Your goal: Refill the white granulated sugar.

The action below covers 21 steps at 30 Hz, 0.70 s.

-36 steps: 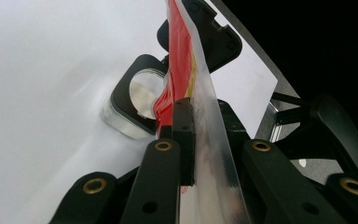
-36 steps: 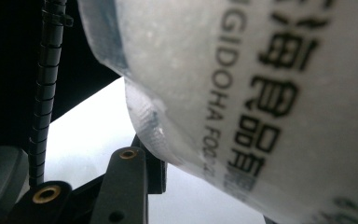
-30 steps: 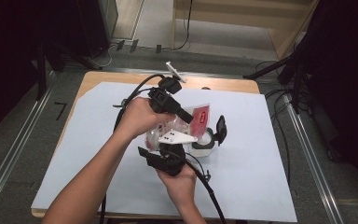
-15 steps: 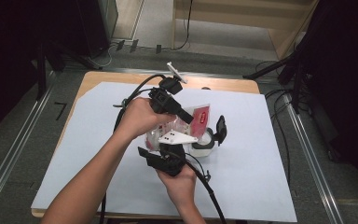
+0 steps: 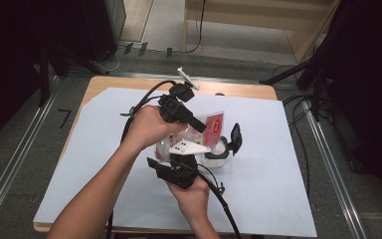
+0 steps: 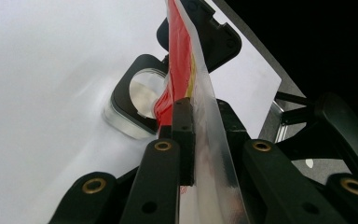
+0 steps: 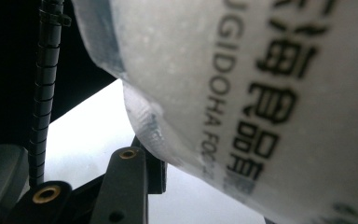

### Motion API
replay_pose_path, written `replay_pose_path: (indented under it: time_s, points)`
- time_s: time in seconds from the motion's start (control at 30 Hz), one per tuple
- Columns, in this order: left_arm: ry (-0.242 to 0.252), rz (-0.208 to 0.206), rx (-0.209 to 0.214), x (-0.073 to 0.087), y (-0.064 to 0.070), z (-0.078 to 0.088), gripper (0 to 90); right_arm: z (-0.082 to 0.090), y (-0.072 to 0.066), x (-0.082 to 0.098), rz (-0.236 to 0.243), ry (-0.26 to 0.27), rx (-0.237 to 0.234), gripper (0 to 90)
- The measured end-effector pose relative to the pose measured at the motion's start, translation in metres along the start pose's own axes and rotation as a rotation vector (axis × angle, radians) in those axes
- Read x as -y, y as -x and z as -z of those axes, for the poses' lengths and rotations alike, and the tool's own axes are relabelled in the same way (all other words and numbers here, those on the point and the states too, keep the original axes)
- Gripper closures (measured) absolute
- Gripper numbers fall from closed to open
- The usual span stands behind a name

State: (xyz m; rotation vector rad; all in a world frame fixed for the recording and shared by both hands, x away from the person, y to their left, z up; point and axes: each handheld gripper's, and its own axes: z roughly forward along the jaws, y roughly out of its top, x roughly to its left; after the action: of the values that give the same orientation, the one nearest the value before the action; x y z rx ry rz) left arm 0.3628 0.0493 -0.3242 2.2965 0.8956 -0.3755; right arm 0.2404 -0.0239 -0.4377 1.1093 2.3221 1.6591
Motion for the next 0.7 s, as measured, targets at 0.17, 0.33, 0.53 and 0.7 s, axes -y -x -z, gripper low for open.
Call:
replay_pose_path:
  time_s: [0.17,0.33,0.53,0.7]
  points:
    - [-0.006,0.002,-0.003,0.0000,0.0012,0.0010,82.1,0.0002,-0.0003,0.0000,-0.002,-0.001,-0.002,63.5]
    - [0.002,-0.005,-0.011,0.0017,0.0025,0.0029,81.7,-0.0004,-0.0014,-0.0005,0.003,-0.001,-0.007,63.5]
    - [0.006,-0.004,-0.018,0.0030,0.0032,0.0048,81.4,-0.0014,-0.0027,-0.0011,0.009,0.001,-0.010,63.5]
    - [0.001,-0.009,-0.016,0.0035,0.0048,0.0072,81.0,-0.0017,-0.0034,-0.0015,0.013,0.003,-0.014,63.5]
